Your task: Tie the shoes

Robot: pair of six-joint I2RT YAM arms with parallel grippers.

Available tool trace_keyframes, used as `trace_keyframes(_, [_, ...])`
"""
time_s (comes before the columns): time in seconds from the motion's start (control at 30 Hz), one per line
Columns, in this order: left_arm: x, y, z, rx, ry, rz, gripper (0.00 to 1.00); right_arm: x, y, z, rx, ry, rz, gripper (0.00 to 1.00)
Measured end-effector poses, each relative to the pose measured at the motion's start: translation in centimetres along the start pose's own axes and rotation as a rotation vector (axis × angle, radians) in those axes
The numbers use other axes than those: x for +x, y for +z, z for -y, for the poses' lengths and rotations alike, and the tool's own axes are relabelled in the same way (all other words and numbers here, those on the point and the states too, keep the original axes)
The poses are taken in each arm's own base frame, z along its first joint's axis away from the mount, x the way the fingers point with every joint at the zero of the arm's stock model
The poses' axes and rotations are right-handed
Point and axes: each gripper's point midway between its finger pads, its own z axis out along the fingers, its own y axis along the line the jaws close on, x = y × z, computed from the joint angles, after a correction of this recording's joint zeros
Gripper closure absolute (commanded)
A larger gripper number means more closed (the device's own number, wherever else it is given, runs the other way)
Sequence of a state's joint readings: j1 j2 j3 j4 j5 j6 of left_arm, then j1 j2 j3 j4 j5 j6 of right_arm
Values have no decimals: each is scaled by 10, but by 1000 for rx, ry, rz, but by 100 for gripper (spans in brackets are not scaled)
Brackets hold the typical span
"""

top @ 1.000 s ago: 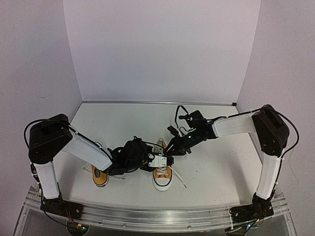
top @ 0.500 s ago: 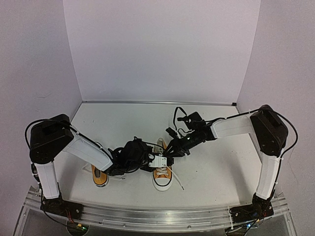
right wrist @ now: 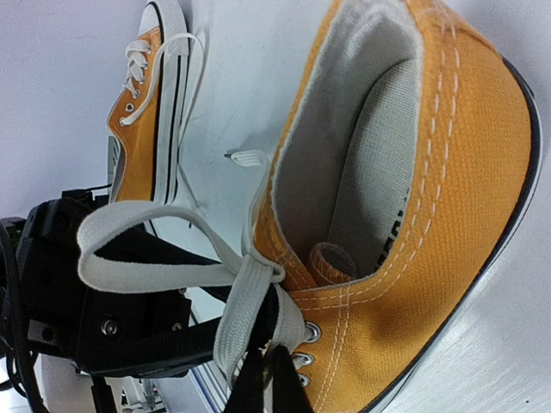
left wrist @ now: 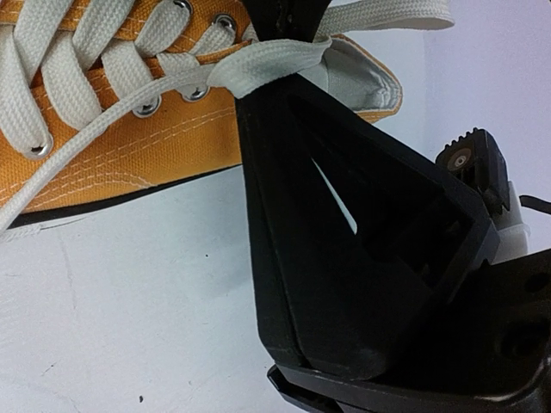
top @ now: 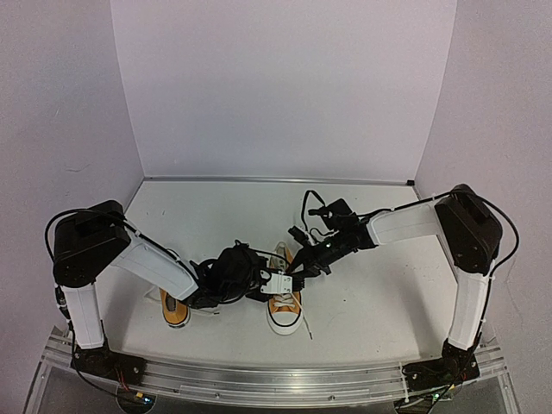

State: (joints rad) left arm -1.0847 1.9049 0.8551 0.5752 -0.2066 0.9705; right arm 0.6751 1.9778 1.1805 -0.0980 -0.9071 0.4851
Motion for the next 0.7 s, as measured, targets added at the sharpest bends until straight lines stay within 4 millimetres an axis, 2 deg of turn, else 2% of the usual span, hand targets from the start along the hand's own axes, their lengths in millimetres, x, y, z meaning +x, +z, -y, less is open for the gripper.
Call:
trace_keyframes(0.17, [0,0,0,0,0,0,99,0,1,0,4,-1,1,100])
trace_keyframes(0.33, [1,-1,0,4,0,-8,85,1,1,4,25,3,9,100])
trace_keyframes(0.5, [-3,-12,-10,9,-4,-9,80,5,0,11,53,16,19,100])
trace_keyframes(0.7, [-4,-26,-14,32,-14,-20,73,2,-5,9,64,11,45,100])
